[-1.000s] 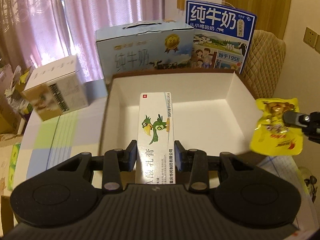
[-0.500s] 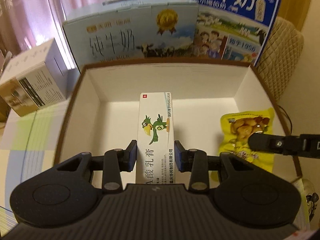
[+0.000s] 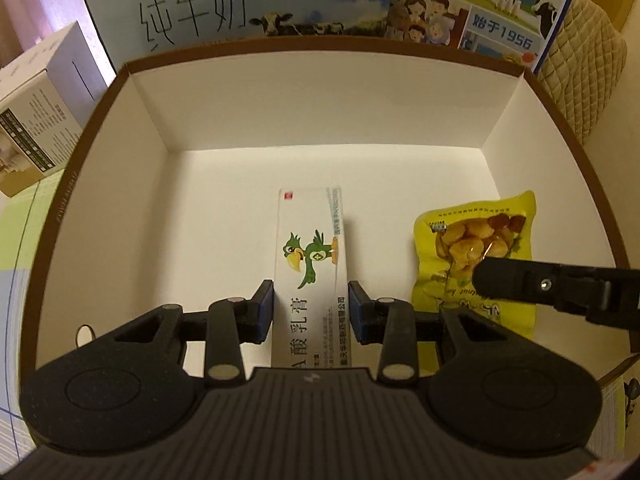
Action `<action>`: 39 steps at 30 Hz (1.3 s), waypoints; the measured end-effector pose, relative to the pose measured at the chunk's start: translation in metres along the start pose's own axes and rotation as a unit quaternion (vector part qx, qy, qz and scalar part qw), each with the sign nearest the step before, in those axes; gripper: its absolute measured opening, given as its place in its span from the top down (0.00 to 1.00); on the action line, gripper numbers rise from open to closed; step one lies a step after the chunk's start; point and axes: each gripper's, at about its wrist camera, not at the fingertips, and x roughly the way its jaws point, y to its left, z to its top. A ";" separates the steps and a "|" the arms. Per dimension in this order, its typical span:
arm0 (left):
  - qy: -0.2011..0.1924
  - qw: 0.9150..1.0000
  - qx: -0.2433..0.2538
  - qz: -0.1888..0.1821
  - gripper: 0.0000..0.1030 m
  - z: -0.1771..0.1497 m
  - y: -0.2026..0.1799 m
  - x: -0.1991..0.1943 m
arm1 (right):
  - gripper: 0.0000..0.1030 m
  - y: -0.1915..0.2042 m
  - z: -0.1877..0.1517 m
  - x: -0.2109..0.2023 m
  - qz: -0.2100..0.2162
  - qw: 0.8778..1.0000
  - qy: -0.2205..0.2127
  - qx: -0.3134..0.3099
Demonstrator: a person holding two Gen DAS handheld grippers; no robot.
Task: Organize objects
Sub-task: 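Lower carton and pouch into the brown box and open both grippers, then withdraw both tools from the box back toward the remaining items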
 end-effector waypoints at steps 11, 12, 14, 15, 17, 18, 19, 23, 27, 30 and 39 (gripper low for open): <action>-0.009 1.000 0.007 0.003 0.53 -0.001 0.005 -0.009 | 0.94 0.010 0.002 0.001 -0.016 1.000 -0.001 -0.021; -0.010 1.000 0.008 0.004 0.52 -0.001 0.006 -0.011 | 0.94 0.012 0.003 0.001 -0.017 1.000 -0.001 -0.023; -0.012 1.000 0.008 0.008 0.48 -0.002 0.008 -0.014 | 0.94 0.014 0.004 0.001 -0.012 1.000 -0.007 -0.028; -0.014 1.000 0.007 0.010 0.44 -0.003 0.009 -0.016 | 0.93 0.016 0.004 0.001 -0.011 0.999 -0.007 -0.030; -0.019 1.000 0.006 0.013 0.40 -0.004 0.010 -0.020 | 0.83 0.019 0.005 0.000 -0.009 0.999 -0.009 -0.034; -0.022 1.000 0.006 0.015 0.39 -0.005 0.011 -0.022 | 0.76 0.020 0.006 -0.001 -0.006 0.999 -0.011 -0.038; -0.024 1.000 0.006 0.016 0.39 -0.006 0.012 -0.024 | 0.63 0.022 0.006 -0.003 -0.003 0.999 -0.015 -0.041; -0.031 0.999 0.003 0.020 0.37 -0.011 0.016 -0.035 | 0.55 0.027 0.005 -0.011 -0.002 0.999 -0.026 -0.045; -0.036 0.999 0.000 0.025 0.32 -0.017 0.020 -0.047 | 0.52 0.029 0.003 -0.017 -0.007 0.999 -0.028 -0.045; -0.041 0.999 0.000 0.028 0.30 -0.021 0.022 -0.055 | 0.49 0.028 -0.001 -0.024 -0.014 0.998 -0.028 -0.048; -0.061 0.998 -0.005 0.033 0.26 -0.030 0.023 -0.085 | 0.45 0.036 -0.020 -0.046 -0.015 0.998 -0.038 -0.051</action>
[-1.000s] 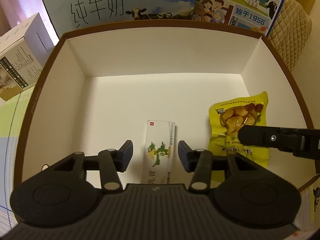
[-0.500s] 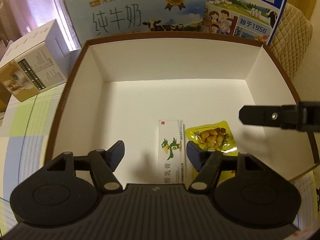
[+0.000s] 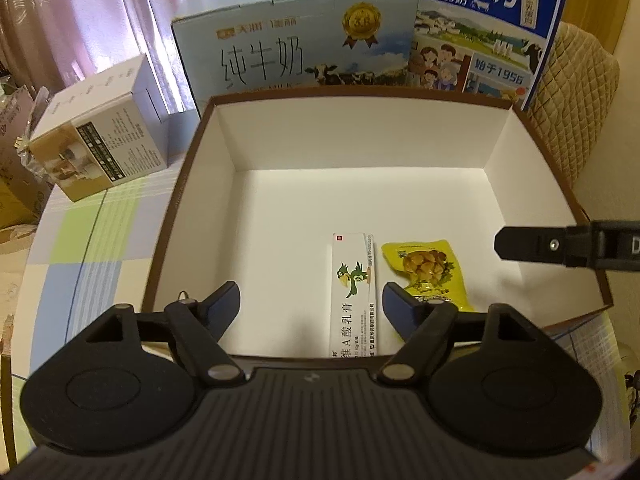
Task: Organize objects
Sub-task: 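Withdraw both tools from the box back toward the remaining items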
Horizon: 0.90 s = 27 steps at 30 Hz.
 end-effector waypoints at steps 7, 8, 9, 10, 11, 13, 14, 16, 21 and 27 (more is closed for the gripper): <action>-0.024 1.000 -0.001 -0.008 0.26 -0.007 0.001 -0.032 | 0.44 0.011 -0.010 -0.030 -0.005 1.000 -0.024 0.001; -0.028 1.000 -0.001 -0.010 0.26 -0.008 0.001 -0.036 | 0.44 0.013 -0.012 -0.035 -0.007 1.000 -0.028 0.000; -0.031 0.999 -0.001 -0.012 0.25 -0.010 0.001 -0.040 | 0.43 0.015 -0.014 -0.039 -0.009 0.999 -0.032 -0.002; -0.034 0.999 -0.001 -0.013 0.25 -0.011 0.001 -0.044 | 0.43 0.017 -0.017 -0.045 -0.012 0.999 -0.037 -0.002; -0.037 0.999 0.001 -0.014 0.25 -0.013 0.000 -0.049 | 0.43 0.018 -0.020 -0.049 -0.013 0.999 -0.041 -0.001; -0.044 0.999 0.004 -0.018 0.25 -0.017 -0.001 -0.057 | 0.42 0.020 -0.026 -0.060 -0.016 0.999 -0.050 0.002; -0.047 0.999 0.006 -0.021 0.25 -0.019 -0.001 -0.061 | 0.42 0.021 -0.029 -0.066 -0.019 0.998 -0.055 0.005; -0.055 0.998 0.006 -0.028 0.24 -0.023 0.000 -0.069 | 0.42 0.023 -0.038 -0.076 -0.024 0.998 -0.066 0.008; -0.070 0.997 0.006 -0.044 0.23 -0.037 0.006 -0.090 | 0.42 0.028 -0.062 -0.100 -0.037 0.995 -0.087 0.018; -0.077 0.995 0.013 -0.058 0.22 -0.055 0.019 -0.112 | 0.42 0.038 -0.088 -0.124 -0.044 0.993 -0.105 0.043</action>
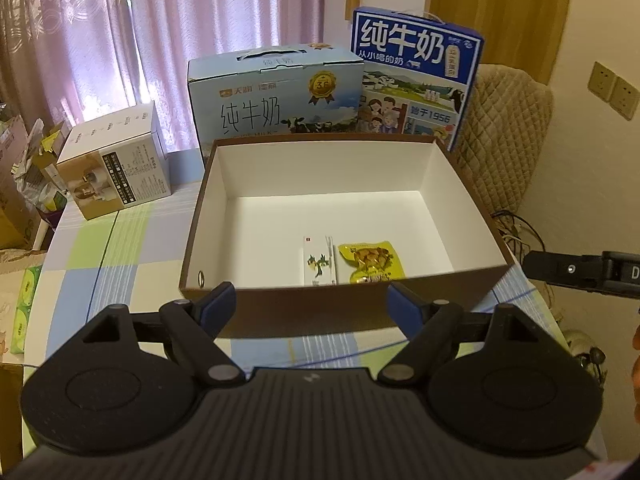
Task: Organize objects
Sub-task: 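Withdraw both tools from the box back toward the remaining items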
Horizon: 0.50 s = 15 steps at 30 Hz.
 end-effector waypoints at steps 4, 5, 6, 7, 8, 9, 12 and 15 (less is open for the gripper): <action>-0.003 1.000 -0.006 -0.007 0.22 -0.013 0.012 -0.017 | 0.42 0.008 -0.018 -0.016 -0.020 1.000 -0.009 0.003; -0.003 1.000 -0.007 -0.008 0.22 -0.017 0.016 -0.021 | 0.42 0.009 -0.023 -0.018 -0.023 1.000 -0.009 0.004; -0.003 1.000 -0.009 -0.010 0.22 -0.020 0.020 -0.025 | 0.42 0.010 -0.027 -0.020 -0.025 1.000 -0.008 0.005; -0.003 1.000 -0.012 -0.010 0.22 -0.024 0.025 -0.029 | 0.42 0.011 -0.033 -0.022 -0.028 1.000 -0.007 0.008; -0.002 1.000 -0.014 -0.011 0.22 -0.028 0.029 -0.033 | 0.42 0.013 -0.039 -0.023 -0.031 0.999 -0.005 0.010; -0.002 1.000 -0.016 -0.011 0.21 -0.032 0.034 -0.036 | 0.42 0.015 -0.045 -0.024 -0.033 0.999 -0.001 0.012; 0.004 1.000 -0.022 -0.009 0.21 -0.045 0.048 -0.045 | 0.42 0.019 -0.060 -0.024 -0.039 0.999 0.011 0.018; 0.010 1.000 -0.026 -0.007 0.21 -0.055 0.060 -0.051 | 0.42 0.024 -0.073 -0.021 -0.045 0.998 0.021 0.024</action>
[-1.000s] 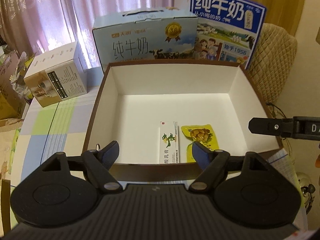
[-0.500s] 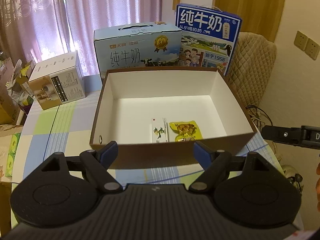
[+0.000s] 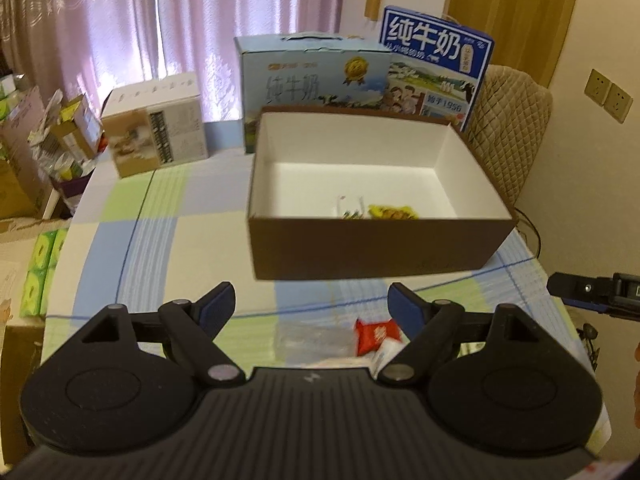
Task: Organize objects
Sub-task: 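Withdraw both tools from the box back toward the remaining items, then grasp the blue toothpaste tube with the right gripper and lift it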
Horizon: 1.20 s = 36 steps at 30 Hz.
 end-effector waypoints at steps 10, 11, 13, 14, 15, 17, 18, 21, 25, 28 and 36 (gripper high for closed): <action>0.018 1.000 -0.006 -0.002 0.21 -0.026 0.028 -0.007 | 0.42 0.005 -0.033 0.005 -0.021 0.999 0.025 0.007; 0.021 1.000 -0.008 -0.002 0.21 -0.029 0.030 -0.006 | 0.42 0.005 -0.035 0.005 -0.023 0.999 0.028 0.008; 0.025 1.000 -0.009 -0.002 0.21 -0.034 0.035 -0.006 | 0.42 0.005 -0.041 0.007 -0.026 0.999 0.034 0.011; 0.027 1.000 -0.010 -0.003 0.21 -0.036 0.036 -0.006 | 0.42 0.005 -0.044 0.008 -0.028 0.999 0.037 0.013; 0.030 0.999 -0.011 -0.004 0.21 -0.038 0.037 -0.006 | 0.42 0.005 -0.046 0.008 -0.029 0.999 0.040 0.014; 0.034 0.999 -0.012 -0.005 0.21 -0.042 0.039 -0.005 | 0.42 0.005 -0.051 0.010 -0.030 0.998 0.046 0.017; 0.036 0.999 -0.013 -0.006 0.21 -0.043 0.040 -0.004 | 0.42 0.006 -0.054 0.011 -0.030 0.998 0.048 0.018; 0.044 0.999 -0.016 -0.010 0.21 -0.049 0.043 -0.002 | 0.42 0.007 -0.059 0.015 -0.029 0.998 0.056 0.021; 0.056 0.998 -0.020 -0.012 0.21 -0.054 0.046 0.002 | 0.42 0.011 -0.065 0.021 -0.027 0.997 0.064 0.020; 0.064 0.998 -0.021 -0.014 0.21 -0.057 0.048 0.005 | 0.42 0.013 -0.067 0.025 -0.027 0.997 0.068 0.020; 0.081 0.996 -0.015 -0.026 0.21 -0.069 0.045 0.016 | 0.42 0.012 -0.072 0.033 -0.032 0.996 0.076 0.023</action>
